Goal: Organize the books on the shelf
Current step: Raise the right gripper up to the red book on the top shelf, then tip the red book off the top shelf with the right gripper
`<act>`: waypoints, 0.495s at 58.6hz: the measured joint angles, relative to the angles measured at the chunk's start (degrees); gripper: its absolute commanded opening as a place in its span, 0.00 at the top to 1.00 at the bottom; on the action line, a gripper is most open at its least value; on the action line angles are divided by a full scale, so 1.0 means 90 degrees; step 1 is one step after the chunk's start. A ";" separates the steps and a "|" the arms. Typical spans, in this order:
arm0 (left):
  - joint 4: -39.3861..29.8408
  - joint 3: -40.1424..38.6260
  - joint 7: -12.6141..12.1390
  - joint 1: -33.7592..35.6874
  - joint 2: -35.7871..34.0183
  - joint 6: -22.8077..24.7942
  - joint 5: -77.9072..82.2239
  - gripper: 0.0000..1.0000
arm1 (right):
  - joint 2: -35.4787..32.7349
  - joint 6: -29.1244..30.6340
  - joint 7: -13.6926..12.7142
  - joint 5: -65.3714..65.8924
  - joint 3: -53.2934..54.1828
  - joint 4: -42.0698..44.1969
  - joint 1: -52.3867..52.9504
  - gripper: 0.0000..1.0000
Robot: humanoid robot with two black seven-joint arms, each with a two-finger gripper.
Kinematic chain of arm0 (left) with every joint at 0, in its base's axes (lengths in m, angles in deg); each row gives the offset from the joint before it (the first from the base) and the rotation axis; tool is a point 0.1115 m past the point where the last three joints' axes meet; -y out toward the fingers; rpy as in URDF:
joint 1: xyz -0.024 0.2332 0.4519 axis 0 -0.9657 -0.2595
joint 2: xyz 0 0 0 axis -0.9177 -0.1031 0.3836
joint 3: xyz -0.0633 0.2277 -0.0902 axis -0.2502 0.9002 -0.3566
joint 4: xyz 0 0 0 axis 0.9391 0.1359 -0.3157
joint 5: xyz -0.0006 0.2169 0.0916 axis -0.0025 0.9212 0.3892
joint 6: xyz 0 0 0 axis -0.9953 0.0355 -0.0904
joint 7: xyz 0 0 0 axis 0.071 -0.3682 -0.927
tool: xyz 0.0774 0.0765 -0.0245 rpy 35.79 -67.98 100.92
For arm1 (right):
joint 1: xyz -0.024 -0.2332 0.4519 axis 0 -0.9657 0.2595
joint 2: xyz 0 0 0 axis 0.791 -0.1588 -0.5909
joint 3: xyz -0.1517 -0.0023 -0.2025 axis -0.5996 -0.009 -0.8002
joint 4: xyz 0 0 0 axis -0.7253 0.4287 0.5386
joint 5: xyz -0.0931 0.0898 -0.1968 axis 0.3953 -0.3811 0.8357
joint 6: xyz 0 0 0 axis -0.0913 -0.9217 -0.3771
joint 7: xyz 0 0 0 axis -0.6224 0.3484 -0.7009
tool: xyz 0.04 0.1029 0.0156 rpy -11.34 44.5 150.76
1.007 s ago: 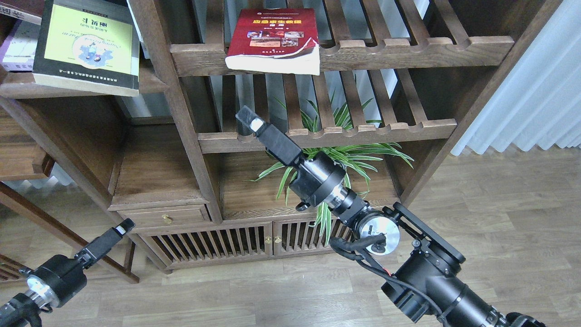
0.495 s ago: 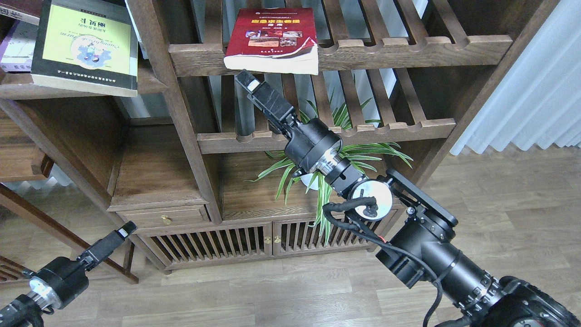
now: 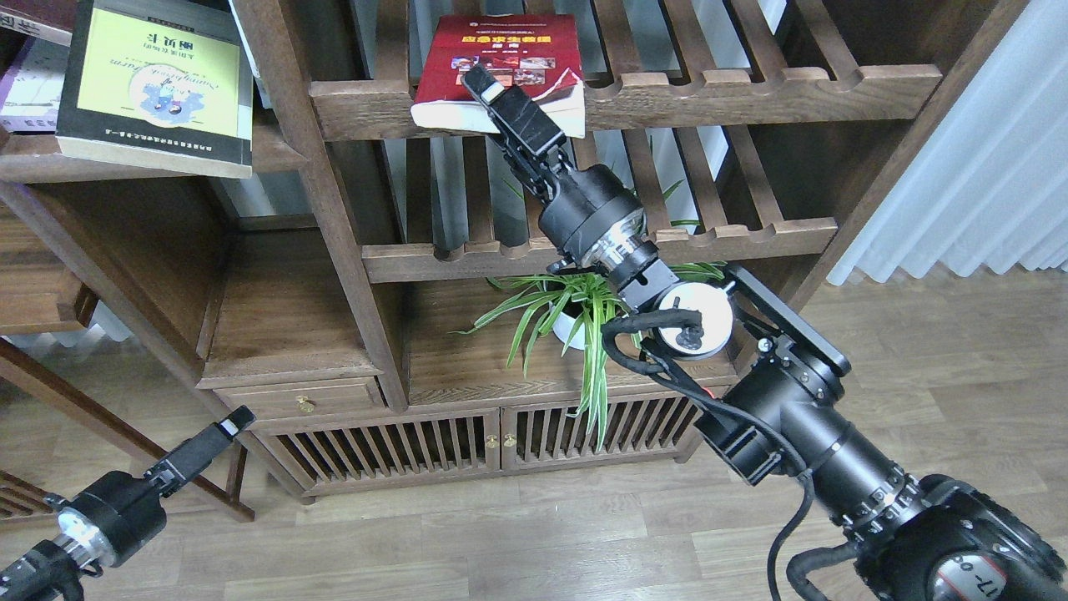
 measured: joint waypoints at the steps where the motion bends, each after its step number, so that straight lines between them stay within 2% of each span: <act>1: 0.0000 0.0000 0.0000 -0.0001 0.0000 0.0000 0.0000 0.01 | 0.0000 -0.0027 0.0020 -0.0056 0.0035 0.0000 0.0005 0.40; 9: 0.0000 0.0000 0.0000 -0.0006 0.0000 0.0000 0.0004 0.01 | -0.0001 -0.0110 0.0146 -0.0422 0.0229 -0.0003 0.0017 0.58; 16: 0.0003 -0.0001 0.0000 -0.0008 0.0000 0.0000 0.0003 0.01 | -0.0001 -0.0114 0.0166 -0.0517 0.0271 -0.0029 -0.0004 0.90; 18: 0.0006 -0.0006 0.0000 -0.0009 0.0000 0.0000 0.0003 0.01 | -0.0001 -0.0104 0.0171 -0.0522 0.0271 -0.0032 -0.0028 0.95; 29: 0.0021 -0.0097 0.0000 -0.0021 -0.0001 0.0000 -0.0001 0.01 | -0.0001 -0.0038 0.0148 -0.0521 0.0218 -0.0050 -0.0232 0.98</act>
